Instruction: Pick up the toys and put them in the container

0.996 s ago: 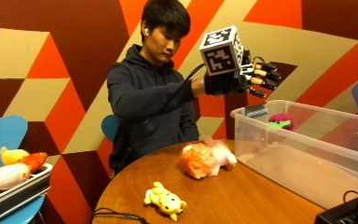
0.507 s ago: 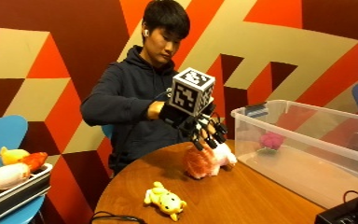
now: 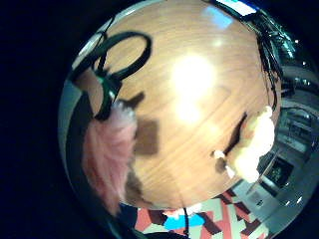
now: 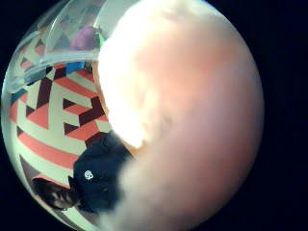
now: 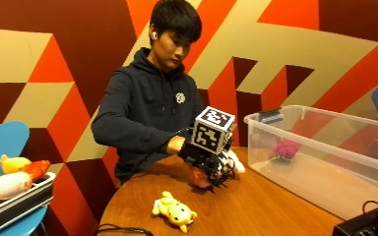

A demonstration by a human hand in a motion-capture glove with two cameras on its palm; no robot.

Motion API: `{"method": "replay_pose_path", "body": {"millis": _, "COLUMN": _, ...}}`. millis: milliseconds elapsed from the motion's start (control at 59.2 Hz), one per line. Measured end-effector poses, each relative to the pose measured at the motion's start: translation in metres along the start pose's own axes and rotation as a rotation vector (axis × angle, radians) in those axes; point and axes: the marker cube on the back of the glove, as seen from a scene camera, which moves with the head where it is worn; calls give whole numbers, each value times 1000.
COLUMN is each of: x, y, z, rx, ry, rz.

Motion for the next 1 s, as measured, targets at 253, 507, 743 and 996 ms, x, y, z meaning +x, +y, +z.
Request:
{"method": "replay_pose_path", "body": {"millis": 253, "x": -10, "y": 23, "z": -62, "rx": 162, "ry": -180, "rz": -51}}
{"method": "replay_pose_path", "body": {"millis": 507, "x": -13, "y": 35, "z": -192, "rx": 644, "ry": -459, "rz": -89}}
{"method": "replay_pose_path", "body": {"millis": 743, "x": -69, "y": 11, "z": -243, "rx": 962, "ry": -693, "rz": -223}}
{"method": "replay_pose_path", "body": {"millis": 996, "x": -129, "y": -65, "z": -213, "rx": 647, "ry": -724, "rz": -284}}
